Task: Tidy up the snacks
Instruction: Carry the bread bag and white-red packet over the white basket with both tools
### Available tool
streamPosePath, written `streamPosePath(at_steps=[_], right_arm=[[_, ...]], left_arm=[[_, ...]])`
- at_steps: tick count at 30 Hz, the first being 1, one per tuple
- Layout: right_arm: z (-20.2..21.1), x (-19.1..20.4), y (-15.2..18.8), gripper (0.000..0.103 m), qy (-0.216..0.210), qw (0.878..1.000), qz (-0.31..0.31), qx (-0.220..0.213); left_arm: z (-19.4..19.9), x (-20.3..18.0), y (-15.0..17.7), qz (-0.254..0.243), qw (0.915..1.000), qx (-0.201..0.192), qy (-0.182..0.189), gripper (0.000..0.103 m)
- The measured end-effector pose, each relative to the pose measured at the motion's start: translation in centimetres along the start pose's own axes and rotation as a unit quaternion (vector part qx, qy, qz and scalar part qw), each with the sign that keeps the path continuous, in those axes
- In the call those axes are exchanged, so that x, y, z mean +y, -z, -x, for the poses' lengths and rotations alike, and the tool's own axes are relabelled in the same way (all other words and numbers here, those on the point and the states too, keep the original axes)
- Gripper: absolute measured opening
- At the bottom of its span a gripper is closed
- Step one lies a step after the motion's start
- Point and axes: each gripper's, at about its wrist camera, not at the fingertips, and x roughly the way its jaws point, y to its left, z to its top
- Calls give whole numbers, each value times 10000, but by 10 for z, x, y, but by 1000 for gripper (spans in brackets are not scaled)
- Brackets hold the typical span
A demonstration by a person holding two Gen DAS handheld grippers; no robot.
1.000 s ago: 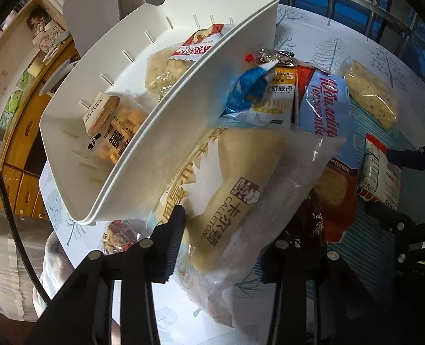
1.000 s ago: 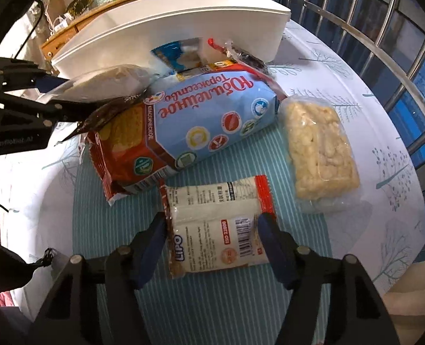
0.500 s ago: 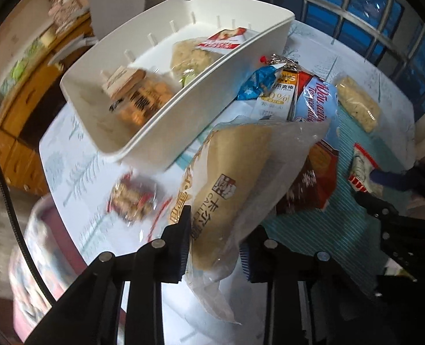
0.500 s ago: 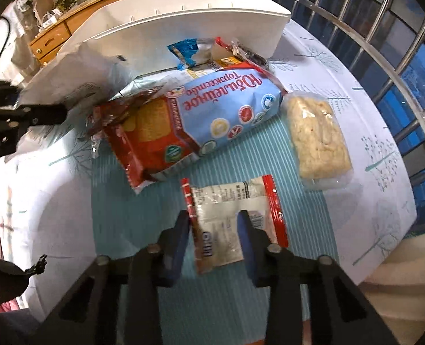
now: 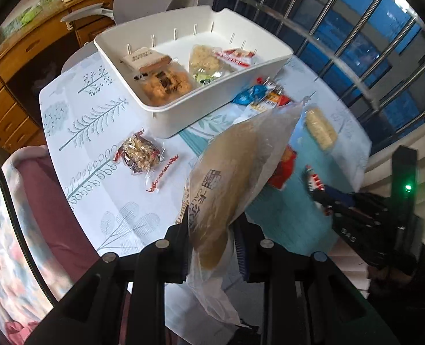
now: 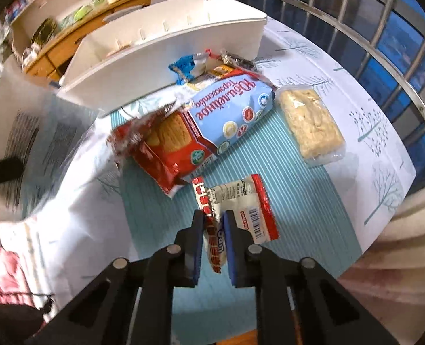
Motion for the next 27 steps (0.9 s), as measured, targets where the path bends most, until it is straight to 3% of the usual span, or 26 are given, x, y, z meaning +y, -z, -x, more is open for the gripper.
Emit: streamPosePath(at_steps=[11,18,27], right_arm=[[42,14,-35,12,-688,9963,-225,-455],[70,17,-93,12,-1056,9908,16,-846],[74,18,-176,12,-1364,9830,631,-1055]], left_arm=[[66,8,-21,199,9958,-783,431,23],[82,22,-54,868,9866,-1105,828,23],[68,32,-99,1701,9700,-1281,1170,23]])
